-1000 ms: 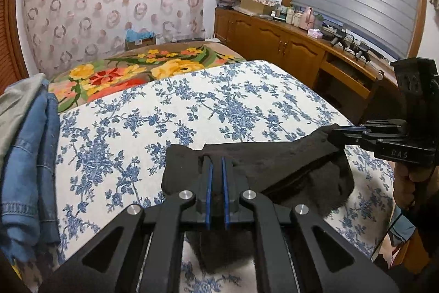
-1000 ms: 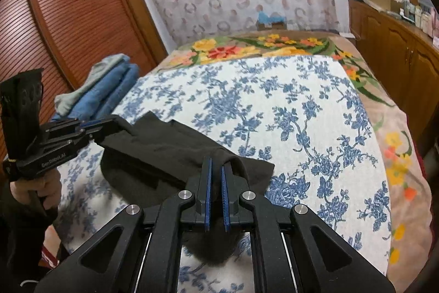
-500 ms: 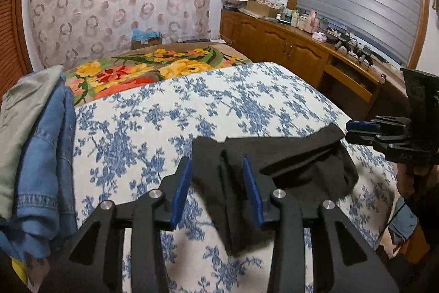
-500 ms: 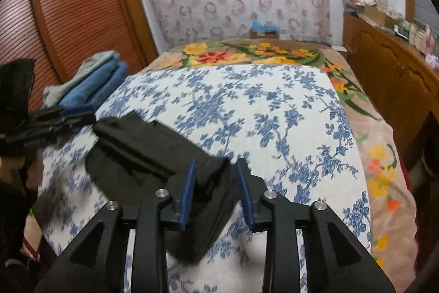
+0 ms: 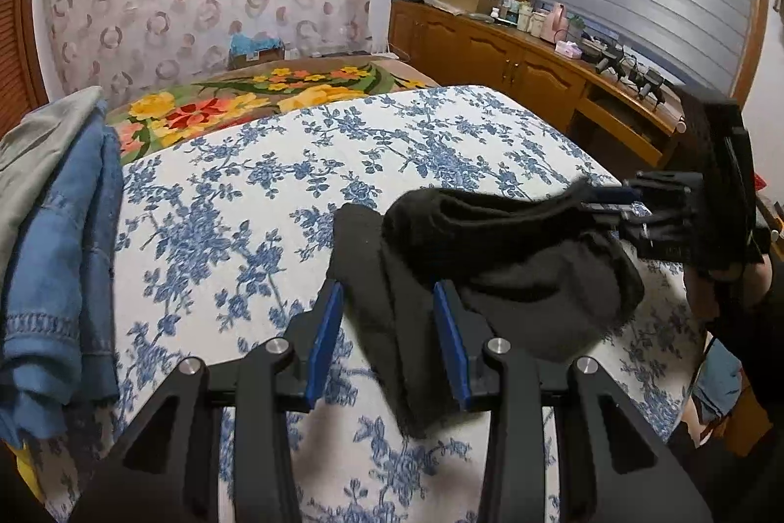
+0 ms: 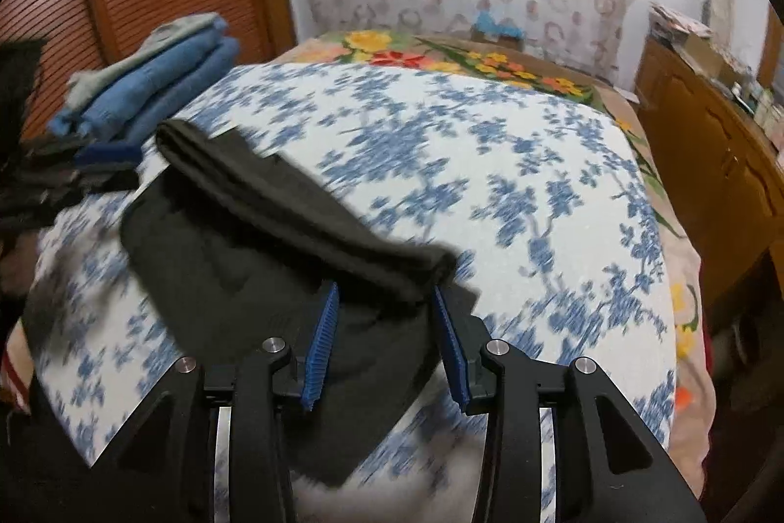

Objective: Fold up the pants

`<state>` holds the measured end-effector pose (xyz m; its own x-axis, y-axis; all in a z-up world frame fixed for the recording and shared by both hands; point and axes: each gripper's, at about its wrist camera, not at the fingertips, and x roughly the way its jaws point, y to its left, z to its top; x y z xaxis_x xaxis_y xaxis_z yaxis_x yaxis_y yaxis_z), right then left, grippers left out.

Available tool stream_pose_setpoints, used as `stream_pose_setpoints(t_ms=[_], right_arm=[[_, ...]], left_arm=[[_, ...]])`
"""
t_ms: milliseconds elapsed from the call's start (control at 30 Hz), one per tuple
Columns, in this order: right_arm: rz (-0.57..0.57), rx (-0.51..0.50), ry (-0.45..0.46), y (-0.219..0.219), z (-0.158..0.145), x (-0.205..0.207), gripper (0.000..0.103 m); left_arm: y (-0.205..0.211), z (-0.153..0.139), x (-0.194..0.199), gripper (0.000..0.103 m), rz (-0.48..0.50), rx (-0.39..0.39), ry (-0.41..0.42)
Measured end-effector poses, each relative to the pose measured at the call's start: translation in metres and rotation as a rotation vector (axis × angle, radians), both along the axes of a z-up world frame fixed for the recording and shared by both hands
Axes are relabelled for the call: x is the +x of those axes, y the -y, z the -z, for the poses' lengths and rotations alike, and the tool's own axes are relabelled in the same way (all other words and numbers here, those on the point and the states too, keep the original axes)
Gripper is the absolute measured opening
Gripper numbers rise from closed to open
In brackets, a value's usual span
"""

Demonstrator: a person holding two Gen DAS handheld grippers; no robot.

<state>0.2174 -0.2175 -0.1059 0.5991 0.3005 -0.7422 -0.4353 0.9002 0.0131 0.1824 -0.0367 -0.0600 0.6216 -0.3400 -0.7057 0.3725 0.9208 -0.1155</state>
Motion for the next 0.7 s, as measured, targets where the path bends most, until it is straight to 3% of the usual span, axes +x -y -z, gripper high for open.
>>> stream_pose_setpoints(t_ms=[233,467,700], right_arm=[[0.124,0.029,0.010,0.018,-0.002,0.022,0.039],[0.113,0.108,0.000,0.036,-0.018,-0.011,0.039],[0.093,0.130,-0.080,0.034,-0.002,-0.060,0.039]], left_arm=[[0.016,0.007,0.034,0.037,-0.022,0.045,-0.017],[0.005,0.007,0.021,0.037,-0.041,0.019,-0.021],[0.001,0.007,-0.010,0.037,-0.030,-0.007,-0.023]])
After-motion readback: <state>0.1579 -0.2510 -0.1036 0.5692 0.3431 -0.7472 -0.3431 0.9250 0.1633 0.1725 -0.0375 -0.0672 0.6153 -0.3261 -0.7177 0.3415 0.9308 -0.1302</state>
